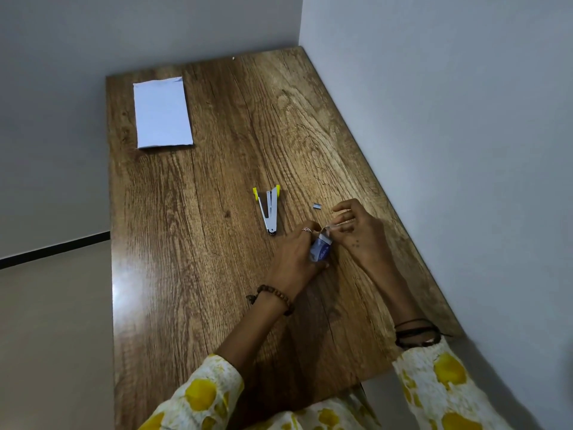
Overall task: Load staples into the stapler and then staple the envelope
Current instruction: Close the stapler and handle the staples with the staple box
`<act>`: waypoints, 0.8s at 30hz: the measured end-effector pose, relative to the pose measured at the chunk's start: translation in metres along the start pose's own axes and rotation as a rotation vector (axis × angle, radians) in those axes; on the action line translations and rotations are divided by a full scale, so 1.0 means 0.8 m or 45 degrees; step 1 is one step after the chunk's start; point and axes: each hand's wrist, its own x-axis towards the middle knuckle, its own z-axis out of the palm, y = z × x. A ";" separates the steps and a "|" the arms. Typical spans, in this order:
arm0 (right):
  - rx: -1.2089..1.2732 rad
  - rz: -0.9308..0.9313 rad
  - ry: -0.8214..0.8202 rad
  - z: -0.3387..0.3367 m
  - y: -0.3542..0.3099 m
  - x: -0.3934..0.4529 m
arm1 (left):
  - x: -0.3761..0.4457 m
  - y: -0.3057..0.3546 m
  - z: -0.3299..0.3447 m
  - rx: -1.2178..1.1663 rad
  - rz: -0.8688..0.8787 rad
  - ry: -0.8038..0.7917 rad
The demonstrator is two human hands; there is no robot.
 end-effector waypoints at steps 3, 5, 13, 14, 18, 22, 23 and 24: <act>0.028 0.017 0.010 -0.003 0.001 0.002 | 0.001 -0.002 0.001 0.046 0.034 -0.011; 0.007 0.026 -0.004 -0.003 0.001 0.003 | 0.001 -0.003 0.002 0.076 0.035 -0.025; -0.198 -0.080 -0.062 0.005 -0.001 0.003 | 0.000 -0.003 0.001 0.073 0.046 -0.018; -0.235 -0.106 -0.076 0.005 -0.001 0.003 | 0.000 -0.003 0.001 0.070 0.051 -0.009; -0.354 -0.140 -0.127 0.003 -0.004 0.004 | 0.000 -0.002 0.002 0.072 0.061 0.019; -0.413 -0.169 -0.157 0.003 -0.002 0.005 | 0.000 -0.002 0.002 0.065 0.054 0.022; -0.406 -0.169 -0.158 0.002 -0.002 0.004 | 0.000 -0.002 0.002 0.061 0.049 0.019; -0.401 -0.172 -0.160 0.001 -0.002 0.003 | 0.000 -0.002 0.002 0.057 0.045 0.018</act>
